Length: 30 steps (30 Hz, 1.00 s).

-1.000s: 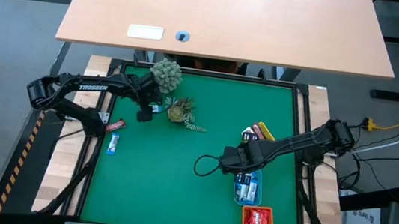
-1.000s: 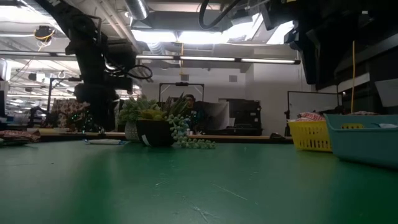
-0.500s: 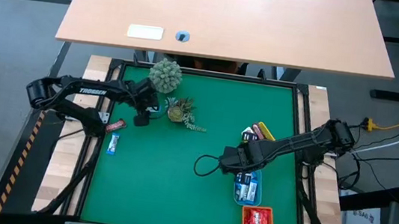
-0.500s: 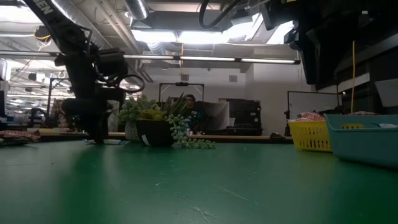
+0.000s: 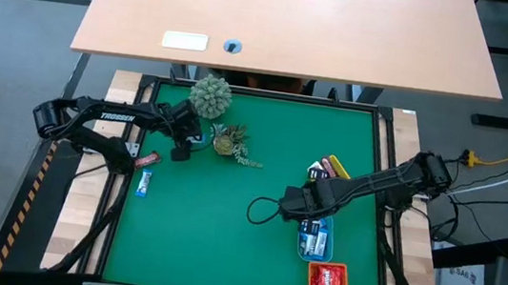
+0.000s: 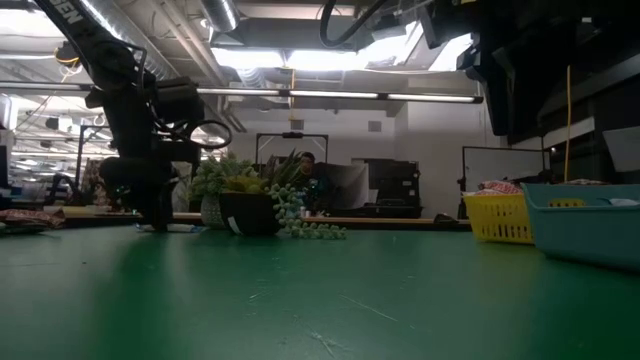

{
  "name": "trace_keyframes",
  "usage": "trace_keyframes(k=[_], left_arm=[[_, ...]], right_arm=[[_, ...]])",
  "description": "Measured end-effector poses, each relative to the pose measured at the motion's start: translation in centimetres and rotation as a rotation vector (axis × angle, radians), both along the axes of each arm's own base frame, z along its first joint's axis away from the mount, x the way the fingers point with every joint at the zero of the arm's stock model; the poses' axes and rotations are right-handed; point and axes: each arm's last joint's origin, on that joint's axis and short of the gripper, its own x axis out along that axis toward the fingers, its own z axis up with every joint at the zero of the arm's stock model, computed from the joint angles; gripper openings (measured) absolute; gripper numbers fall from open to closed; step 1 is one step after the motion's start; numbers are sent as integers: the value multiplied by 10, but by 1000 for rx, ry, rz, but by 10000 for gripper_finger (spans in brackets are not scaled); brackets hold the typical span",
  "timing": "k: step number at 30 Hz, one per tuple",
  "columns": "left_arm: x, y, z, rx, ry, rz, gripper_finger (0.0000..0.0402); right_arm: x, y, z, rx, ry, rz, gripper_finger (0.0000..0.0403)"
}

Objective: Sort candy
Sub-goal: Put the white chocolate into the blue bin

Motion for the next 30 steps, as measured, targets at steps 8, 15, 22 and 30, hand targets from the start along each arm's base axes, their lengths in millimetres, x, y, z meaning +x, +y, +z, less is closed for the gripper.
trace_keyframes(k=[8, 15, 22, 30], left_arm=[[0, 0, 0, -30, -18, 52, 122], [2, -1, 0, -110, -85, 140, 114], [3, -4, 0, -241, -145, 217, 112], [6, -15, 0, -538, -219, 220, 110]], right_arm=[[0, 1, 0, 34, 12, -1, 172], [-1, 1, 0, 52, 18, -2, 172], [3, 3, 0, 66, -17, -1, 172], [24, 11, 2, 162, -234, 22, 172]])
